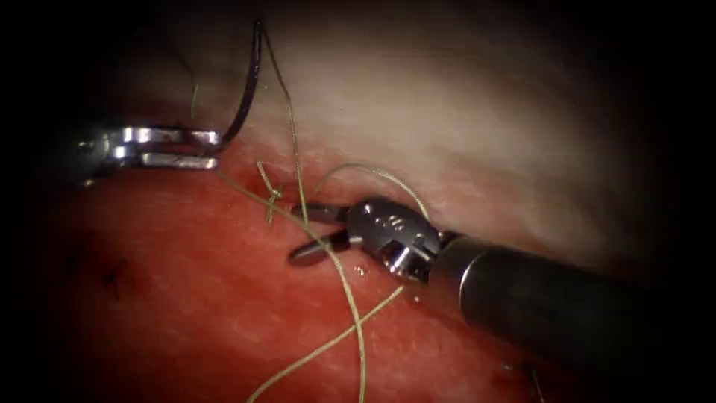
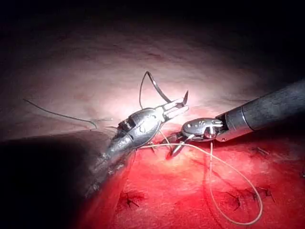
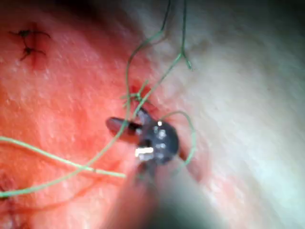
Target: Wound Closure
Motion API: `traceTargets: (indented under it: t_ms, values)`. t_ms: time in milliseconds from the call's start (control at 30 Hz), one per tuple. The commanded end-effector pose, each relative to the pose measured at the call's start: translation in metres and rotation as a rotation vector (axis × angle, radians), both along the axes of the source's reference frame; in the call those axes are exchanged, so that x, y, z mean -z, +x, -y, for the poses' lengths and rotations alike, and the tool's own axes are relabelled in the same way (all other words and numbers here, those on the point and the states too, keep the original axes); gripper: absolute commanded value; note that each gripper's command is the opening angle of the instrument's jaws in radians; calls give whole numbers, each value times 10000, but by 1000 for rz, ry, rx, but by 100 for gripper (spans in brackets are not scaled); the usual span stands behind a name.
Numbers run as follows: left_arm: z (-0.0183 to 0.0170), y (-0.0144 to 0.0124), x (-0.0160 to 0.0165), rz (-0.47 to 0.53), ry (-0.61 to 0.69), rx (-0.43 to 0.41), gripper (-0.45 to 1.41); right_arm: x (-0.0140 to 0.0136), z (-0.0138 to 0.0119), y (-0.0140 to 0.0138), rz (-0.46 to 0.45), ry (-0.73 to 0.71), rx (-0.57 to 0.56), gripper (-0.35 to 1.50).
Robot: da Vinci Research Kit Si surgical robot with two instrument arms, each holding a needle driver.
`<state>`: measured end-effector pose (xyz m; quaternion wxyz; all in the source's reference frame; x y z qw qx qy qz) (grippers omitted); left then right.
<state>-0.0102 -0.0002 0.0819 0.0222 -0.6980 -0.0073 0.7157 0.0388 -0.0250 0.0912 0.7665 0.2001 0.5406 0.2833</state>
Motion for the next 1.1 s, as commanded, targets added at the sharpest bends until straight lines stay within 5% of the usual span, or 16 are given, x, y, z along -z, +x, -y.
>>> traceTargets:
  t_ms: [33, 200, 500, 567, 733, 900, 1033, 1100]
  values:
    - [-1, -5, -7, 1, -1, -3, -45, -4, -2, 6, 19, 23, 24, -35]
    - [3, -4, -6, -5, 8, -14, -45, 5, 8, -7, 86, 145, -37, -35]
    - [11, -1, -1, -3, 20, -47, -45, 111, 42, -58, 91, 134, -83, -35]
    - [11, 0, 0, -4, 20, -50, -45, 122, 43, -58, 90, 124, -80, -35]
    - [15, 5, 9, -5, 23, -63, -45, 197, 68, -28, 41, 74, -51, -35]
    - [17, 10, 14, -13, 26, -85, -45, 233, 94, -3, 8, 81, 7, -35]
    - [18, 12, 14, -15, 26, -91, -45, 232, 96, -1, 8, 35, 23, -35]
    - [17, 12, 13, -16, 26, -94, -45, 213, 86, -7, -11, -14, -6, 37]
